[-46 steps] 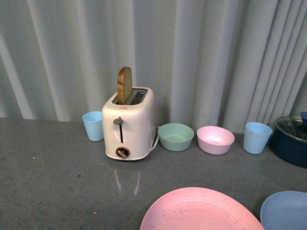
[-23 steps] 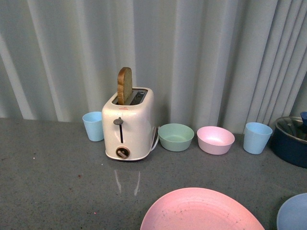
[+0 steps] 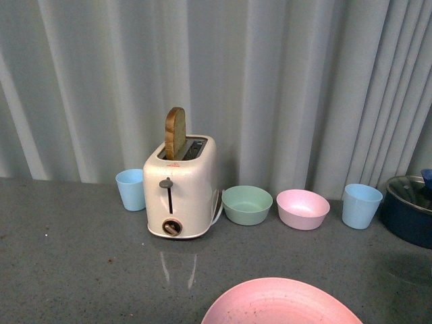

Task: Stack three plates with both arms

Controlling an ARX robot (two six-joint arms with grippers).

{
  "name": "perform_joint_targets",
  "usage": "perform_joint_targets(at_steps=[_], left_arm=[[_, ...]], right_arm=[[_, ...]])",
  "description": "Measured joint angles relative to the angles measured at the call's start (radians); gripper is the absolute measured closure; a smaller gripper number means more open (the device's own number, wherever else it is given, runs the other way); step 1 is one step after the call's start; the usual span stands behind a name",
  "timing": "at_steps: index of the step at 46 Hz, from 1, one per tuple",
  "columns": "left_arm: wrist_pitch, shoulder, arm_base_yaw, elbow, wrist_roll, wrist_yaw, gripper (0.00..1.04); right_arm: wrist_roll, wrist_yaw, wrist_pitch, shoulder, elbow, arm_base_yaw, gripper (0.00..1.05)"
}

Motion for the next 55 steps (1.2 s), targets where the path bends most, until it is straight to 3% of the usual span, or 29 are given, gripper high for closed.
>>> perform_joint_targets(at_steps=[6, 16, 24, 29, 38, 55], left_arm=[[0.000, 0.000, 0.000, 0.000, 0.000, 0.000, 0.07], [0.000, 0.000, 0.000, 0.000, 0.000, 0.000, 0.07], [0.000, 0.000, 0.000, 0.000, 0.000, 0.000, 0.07], [0.000, 0.000, 0.000, 0.000, 0.000, 0.000, 0.07], [0.000, 0.000, 0.000, 0.000, 0.000, 0.000, 0.07], [0.000, 0.000, 0.000, 0.000, 0.000, 0.000, 0.07]], right_arm=[[0.050, 0.023, -0.031, -0.087, 0.000, 0.082, 1.02], [0.161, 0.089, -0.043, -0.214, 0.000, 0.301, 1.02], [0.263, 0.186, -0.013, -0.200, -0.014, 0.571, 1.02], [0.315, 0.219, 0.024, -0.132, -0.029, 0.696, 1.02], [0.386, 0.238, 0.065, -0.051, -0.046, 0.788, 1.02], [0.409, 0.243, 0.087, 0.060, -0.078, 0.786, 1.02]])
